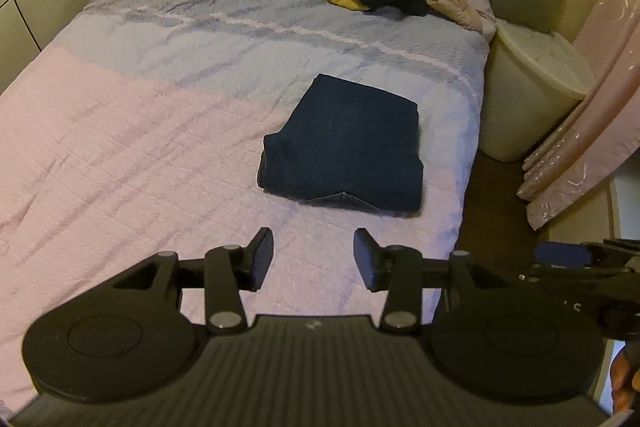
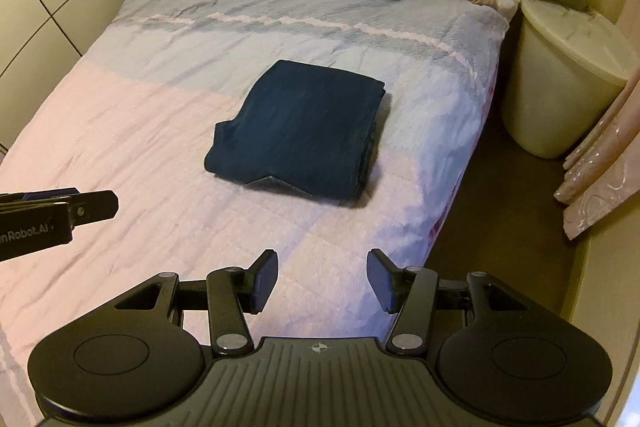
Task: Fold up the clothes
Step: 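Open both grippers and move them back from the folded jeans, then grasp the folded jeans edge with the left gripper while the right gripper grasps the other end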
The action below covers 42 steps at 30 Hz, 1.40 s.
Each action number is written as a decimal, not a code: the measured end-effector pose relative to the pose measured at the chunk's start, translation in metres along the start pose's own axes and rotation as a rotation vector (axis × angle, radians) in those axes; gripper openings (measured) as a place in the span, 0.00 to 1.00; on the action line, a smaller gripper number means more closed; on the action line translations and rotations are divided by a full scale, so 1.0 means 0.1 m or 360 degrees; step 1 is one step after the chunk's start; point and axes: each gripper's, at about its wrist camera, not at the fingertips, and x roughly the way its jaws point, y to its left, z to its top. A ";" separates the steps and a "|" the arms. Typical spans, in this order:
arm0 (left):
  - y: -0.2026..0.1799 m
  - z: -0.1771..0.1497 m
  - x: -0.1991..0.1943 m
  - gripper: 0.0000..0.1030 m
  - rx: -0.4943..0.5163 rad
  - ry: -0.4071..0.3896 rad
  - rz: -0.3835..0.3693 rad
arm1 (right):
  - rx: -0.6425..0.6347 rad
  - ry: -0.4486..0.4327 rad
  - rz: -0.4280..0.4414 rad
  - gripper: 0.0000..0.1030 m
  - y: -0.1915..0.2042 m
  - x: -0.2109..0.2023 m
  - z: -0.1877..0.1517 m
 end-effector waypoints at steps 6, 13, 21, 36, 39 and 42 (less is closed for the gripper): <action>-0.04 -0.09 -0.08 0.41 0.0022 -0.0004 -0.0033 | 0.0001 0.0016 -0.0040 0.52 0.06 -0.10 -0.07; -0.02 -0.12 -0.11 0.41 0.0050 0.0002 -0.0084 | -0.0007 0.0004 -0.0049 0.52 0.13 -0.17 -0.10; -0.01 -0.06 -0.06 0.42 0.0048 0.0019 -0.0124 | -0.0013 -0.0005 -0.0057 0.52 0.15 -0.16 -0.01; 0.35 0.15 0.64 0.43 -0.0205 0.0081 -0.0333 | 0.0212 -0.0034 0.0134 0.52 -0.34 0.28 0.39; 0.45 0.25 0.91 0.43 -0.0254 0.0088 -0.0367 | 0.0401 -0.0066 0.0318 0.52 -0.70 0.46 0.51; 0.54 0.38 1.22 0.43 -0.0299 0.0101 -0.0390 | 0.0586 -0.0054 0.0455 0.52 -1.07 0.74 0.63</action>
